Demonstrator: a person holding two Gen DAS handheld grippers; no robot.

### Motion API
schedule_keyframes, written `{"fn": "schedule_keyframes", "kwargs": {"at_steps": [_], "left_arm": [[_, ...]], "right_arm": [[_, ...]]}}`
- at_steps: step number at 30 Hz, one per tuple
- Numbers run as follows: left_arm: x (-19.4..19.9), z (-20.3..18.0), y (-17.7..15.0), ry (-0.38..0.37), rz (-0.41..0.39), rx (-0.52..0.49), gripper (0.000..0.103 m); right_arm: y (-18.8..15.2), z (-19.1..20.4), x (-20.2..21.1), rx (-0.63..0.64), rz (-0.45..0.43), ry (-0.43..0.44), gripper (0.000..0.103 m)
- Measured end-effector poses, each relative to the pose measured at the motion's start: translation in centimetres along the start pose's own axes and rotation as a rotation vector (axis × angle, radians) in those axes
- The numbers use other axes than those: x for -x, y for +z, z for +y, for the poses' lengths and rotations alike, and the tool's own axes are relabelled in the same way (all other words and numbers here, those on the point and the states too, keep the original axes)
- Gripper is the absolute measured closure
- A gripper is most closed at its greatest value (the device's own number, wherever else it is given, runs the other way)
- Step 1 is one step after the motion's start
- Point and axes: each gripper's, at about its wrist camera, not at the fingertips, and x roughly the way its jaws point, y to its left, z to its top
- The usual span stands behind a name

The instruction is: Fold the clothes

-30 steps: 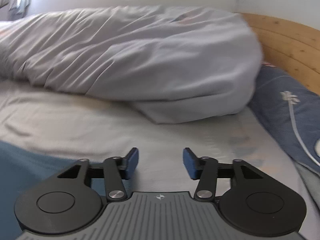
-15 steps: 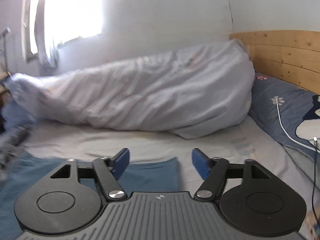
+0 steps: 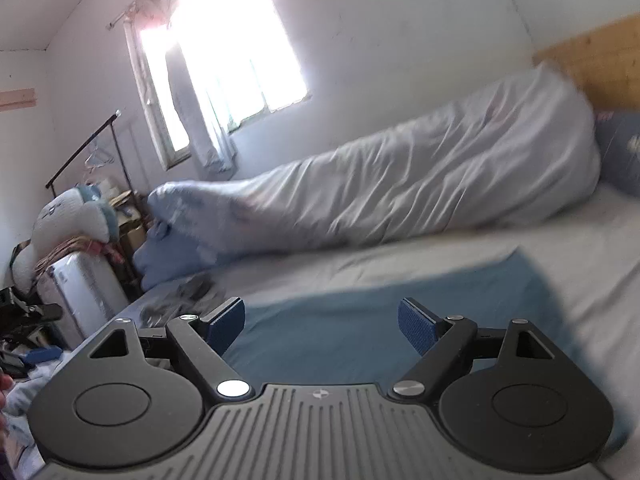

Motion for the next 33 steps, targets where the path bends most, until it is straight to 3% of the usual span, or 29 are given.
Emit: {"fn": "schedule_keyframes", "kwargs": {"at_steps": [4,7,10,14,17,33], "left_arm": [[-1.4,2.3,-3.0,0.034,0.034,0.094,0.017],[-1.9,3.6,-4.5,0.072,0.041,0.175,0.017],[-2.5,4.8,-5.4,0.090,0.082,0.270,0.017],[-3.1,6.1,-5.9,0.093,0.110,0.367,0.017],[-3.3,7.0,-6.3,0.131,0.122,0.440,0.017],[-5.7,7.1,-6.9,0.123,0.103,0.453,0.012]], "right_arm": [[-2.4,2.6,-1.1,0.109,0.060,-0.016,0.017],[-2.6,4.1,-0.8,0.178,0.021,0.020,0.016],[-2.9,4.6,-1.3,0.132,0.001,0.049,0.012],[-3.4,4.3,-3.5,0.028,0.088,0.116,0.012],[-3.5,4.6,-4.6,0.048,0.114,0.151,0.012],[-4.8,5.9,-6.3,0.076,0.135,0.191,0.012]]}}
